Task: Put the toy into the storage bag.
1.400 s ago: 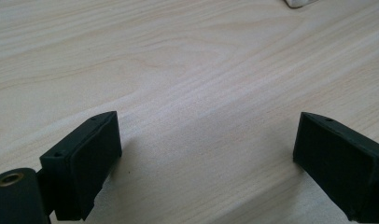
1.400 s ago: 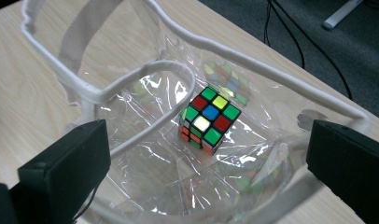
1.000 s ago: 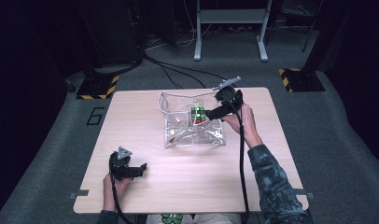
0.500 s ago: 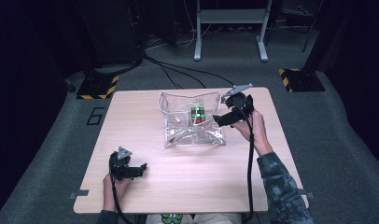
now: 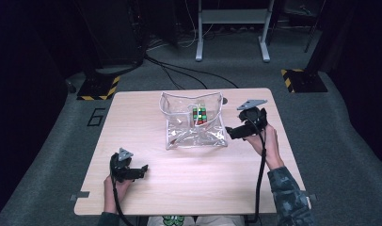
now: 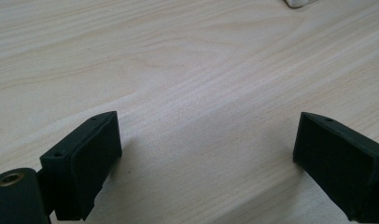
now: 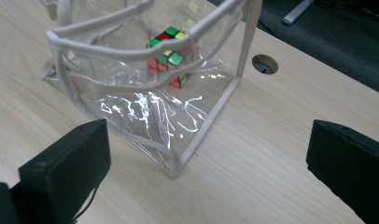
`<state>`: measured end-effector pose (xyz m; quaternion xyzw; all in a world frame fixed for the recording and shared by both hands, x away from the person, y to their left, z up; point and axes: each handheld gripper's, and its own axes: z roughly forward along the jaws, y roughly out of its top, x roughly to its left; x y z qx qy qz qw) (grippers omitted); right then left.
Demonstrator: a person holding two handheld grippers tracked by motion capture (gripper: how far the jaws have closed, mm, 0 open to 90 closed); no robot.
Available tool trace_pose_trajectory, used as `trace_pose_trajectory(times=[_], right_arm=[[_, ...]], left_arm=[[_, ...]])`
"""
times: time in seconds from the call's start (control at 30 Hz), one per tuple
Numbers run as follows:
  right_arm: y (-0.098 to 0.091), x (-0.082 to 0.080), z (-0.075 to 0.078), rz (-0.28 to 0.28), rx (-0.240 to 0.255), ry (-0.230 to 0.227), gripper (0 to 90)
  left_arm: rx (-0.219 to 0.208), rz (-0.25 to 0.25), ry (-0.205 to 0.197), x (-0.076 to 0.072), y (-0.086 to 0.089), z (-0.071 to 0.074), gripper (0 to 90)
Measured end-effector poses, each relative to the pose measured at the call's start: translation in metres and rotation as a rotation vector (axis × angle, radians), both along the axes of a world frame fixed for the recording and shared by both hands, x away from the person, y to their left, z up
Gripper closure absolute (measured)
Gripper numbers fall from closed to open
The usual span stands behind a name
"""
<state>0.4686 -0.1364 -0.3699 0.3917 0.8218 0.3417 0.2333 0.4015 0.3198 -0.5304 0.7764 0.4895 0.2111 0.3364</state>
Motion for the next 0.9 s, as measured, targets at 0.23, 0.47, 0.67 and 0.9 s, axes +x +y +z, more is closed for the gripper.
trace_pose_trajectory(times=[0.23, 0.47, 0.67, 0.9], right_arm=[[-0.017, -0.01, -0.015, -0.056, 0.003, 0.005, 0.0], [-0.031, -0.019, -0.029, -0.092, 0.002, 0.016, 0.0], [-0.044, -0.026, -0.039, -0.126, 0.005, 0.016, 0.0], [-0.057, -0.034, -0.051, -0.166, 0.0, 0.019, 0.0]], left_arm=[[0.0, 0.0, 0.0, 0.0, 0.0, 0.0, 7.3], [0.0, 0.0, 0.0, 0.0, 0.0, 0.0, 7.3], [0.0, 0.0, 0.0, 0.0, 0.0, 0.0, 7.3], [0.0, 0.0, 0.0, 0.0, 0.0, 0.0, 7.3]])
